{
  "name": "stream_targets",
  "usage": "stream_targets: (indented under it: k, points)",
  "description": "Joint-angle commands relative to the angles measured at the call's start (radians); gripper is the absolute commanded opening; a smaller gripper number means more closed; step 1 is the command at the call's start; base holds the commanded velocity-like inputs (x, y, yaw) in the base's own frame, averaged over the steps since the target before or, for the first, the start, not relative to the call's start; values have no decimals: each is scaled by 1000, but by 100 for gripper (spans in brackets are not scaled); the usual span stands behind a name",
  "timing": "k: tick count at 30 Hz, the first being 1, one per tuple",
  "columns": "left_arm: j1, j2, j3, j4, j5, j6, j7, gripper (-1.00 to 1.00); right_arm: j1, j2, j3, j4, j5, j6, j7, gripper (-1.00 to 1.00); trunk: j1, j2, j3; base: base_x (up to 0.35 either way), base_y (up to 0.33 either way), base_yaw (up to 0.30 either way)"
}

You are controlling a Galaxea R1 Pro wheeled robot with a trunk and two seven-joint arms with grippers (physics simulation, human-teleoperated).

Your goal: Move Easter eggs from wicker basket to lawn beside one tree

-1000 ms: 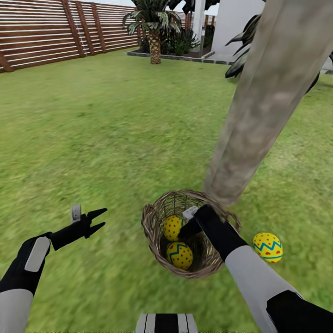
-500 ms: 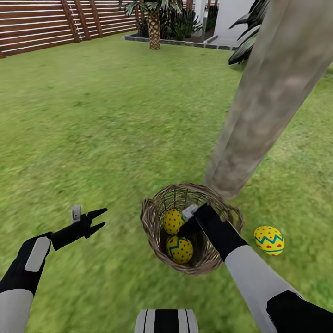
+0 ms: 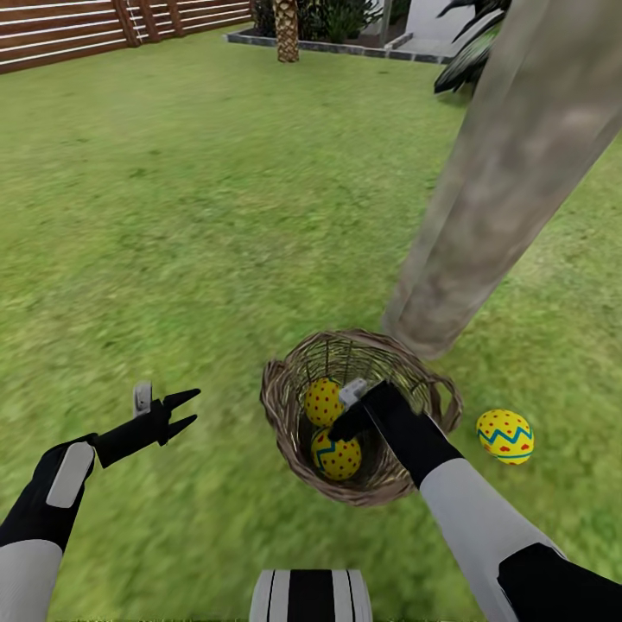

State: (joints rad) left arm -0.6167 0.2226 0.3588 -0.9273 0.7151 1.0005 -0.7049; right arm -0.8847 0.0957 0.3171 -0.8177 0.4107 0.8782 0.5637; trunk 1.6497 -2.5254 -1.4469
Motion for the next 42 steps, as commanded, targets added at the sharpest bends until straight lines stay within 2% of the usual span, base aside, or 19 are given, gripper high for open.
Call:
stream_targets:
  k: [1,42]
  points:
    - [-1,0,2,0,-3,4,-5,100,0,0,0,-2,10,2,8,100,0,-1,-5,0,0,0]
    - [0,-1,2,0,-3,4,-5,100,0,-1,-1,-49,8,1,10,100,19,-10,-163,0,0,0]
